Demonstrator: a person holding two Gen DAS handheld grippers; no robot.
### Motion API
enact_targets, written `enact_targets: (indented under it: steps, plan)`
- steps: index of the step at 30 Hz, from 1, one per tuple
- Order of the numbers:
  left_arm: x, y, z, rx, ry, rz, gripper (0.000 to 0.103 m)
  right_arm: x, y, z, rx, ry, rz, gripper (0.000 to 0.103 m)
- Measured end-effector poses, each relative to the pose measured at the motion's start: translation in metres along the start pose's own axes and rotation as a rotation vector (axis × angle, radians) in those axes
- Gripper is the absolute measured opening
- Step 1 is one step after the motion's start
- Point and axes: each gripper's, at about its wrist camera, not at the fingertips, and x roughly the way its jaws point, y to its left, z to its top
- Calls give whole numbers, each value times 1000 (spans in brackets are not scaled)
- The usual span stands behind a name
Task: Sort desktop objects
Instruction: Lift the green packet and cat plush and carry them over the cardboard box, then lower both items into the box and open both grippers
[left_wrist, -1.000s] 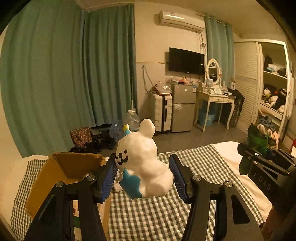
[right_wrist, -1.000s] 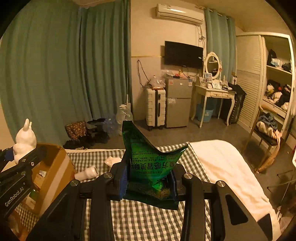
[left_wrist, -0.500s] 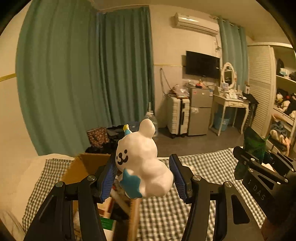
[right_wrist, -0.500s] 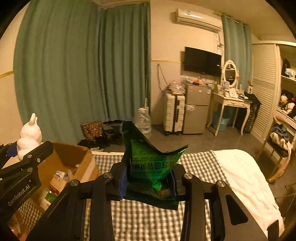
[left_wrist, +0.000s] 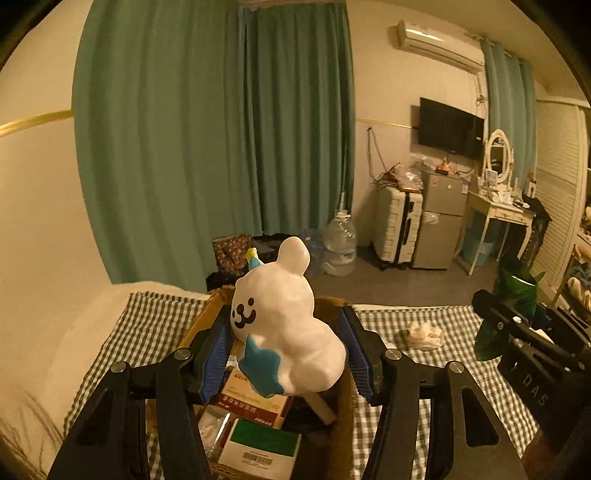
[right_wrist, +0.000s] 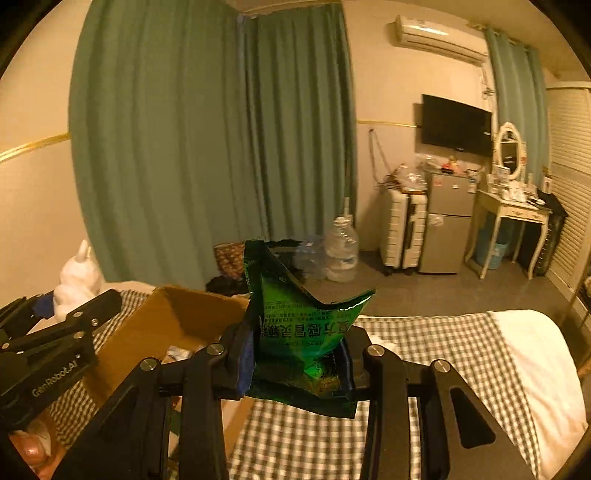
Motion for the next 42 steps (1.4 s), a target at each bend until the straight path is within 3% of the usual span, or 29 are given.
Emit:
enact_targets:
  steps: [14, 29, 35, 38, 42]
  plan:
    - [63, 39, -30, -67, 143, 67, 58, 77, 49, -12, -72, 78, 140, 35]
    - [120, 67, -62, -122, 296, 114, 58, 160, 101, -50, -202, 275, 262, 35]
    - [134, 67, -72, -116, 343, 144, 58, 178, 107, -69, -241, 343, 265, 38]
    - [132, 67, -69, -113, 333, 164, 61, 180, 103, -71, -230, 349, 261, 41]
    - [127, 70, -65, -101, 298, 214, 79, 181, 101, -67, -214, 347, 244, 51]
